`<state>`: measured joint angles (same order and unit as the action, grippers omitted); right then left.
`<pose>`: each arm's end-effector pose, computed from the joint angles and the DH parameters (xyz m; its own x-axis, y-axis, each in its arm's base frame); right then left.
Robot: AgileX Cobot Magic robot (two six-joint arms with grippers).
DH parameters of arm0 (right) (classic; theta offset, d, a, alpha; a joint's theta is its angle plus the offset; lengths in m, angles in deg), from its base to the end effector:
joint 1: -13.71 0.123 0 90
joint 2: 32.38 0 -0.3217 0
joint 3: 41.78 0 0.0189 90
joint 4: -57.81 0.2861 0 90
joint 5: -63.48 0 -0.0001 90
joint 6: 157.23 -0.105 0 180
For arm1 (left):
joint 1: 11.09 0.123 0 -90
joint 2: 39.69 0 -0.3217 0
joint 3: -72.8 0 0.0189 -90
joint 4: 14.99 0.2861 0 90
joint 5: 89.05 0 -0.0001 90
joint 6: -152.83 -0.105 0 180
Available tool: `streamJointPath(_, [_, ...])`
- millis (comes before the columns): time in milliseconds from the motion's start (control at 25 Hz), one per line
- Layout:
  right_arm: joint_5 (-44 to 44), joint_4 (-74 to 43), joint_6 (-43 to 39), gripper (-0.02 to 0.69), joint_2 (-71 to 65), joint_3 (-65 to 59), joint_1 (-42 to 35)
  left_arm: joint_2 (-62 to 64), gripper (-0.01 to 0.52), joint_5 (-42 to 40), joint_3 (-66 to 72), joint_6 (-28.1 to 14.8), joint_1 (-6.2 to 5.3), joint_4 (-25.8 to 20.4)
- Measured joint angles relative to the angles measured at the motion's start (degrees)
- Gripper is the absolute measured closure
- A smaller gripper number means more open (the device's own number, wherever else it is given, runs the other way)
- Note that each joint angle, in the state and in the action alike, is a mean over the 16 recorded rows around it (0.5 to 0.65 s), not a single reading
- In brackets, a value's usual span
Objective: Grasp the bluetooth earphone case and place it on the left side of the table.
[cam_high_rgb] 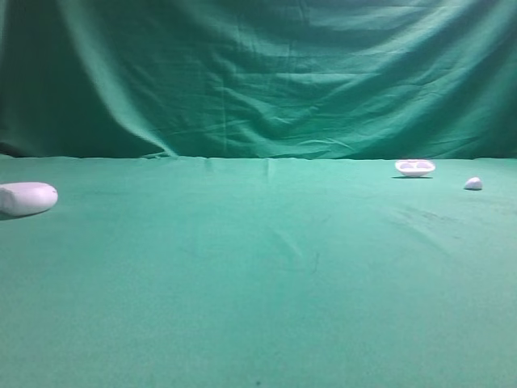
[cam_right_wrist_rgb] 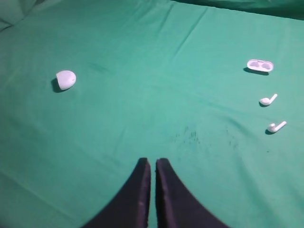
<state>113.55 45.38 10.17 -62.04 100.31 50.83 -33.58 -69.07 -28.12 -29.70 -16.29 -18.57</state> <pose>0.0662 0.0284 0.3618 -0.3984 -0.2034 -0.8944 -0.4477 0.8942 -0.0040 0.0645 -0.0081 0.1726 -0.2616 0.0092 -0.9651 0.1073 0.9940 -0.0196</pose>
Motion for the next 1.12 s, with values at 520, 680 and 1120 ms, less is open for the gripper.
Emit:
streamJointPath(520, [-25.61, -1.95, -0.11, 0.665, 17.41, -29.37, -24.01, 0.00, 0.514, 0.00, 0.00, 0.00, 0.00, 0.00])
streamJointPath(680, [-28.50, -1.42, -0.16, 0.665, 21.00, -36.02, -29.55, 0.00, 0.514, 0.00, 0.00, 0.00, 0.00, 0.00])
streamJointPath(1120, [-28.66, -0.30, -0.21, 0.665, 23.49, -41.72, -33.10, 0.00, 0.514, 0.00, 0.00, 0.00, 0.00, 0.00])
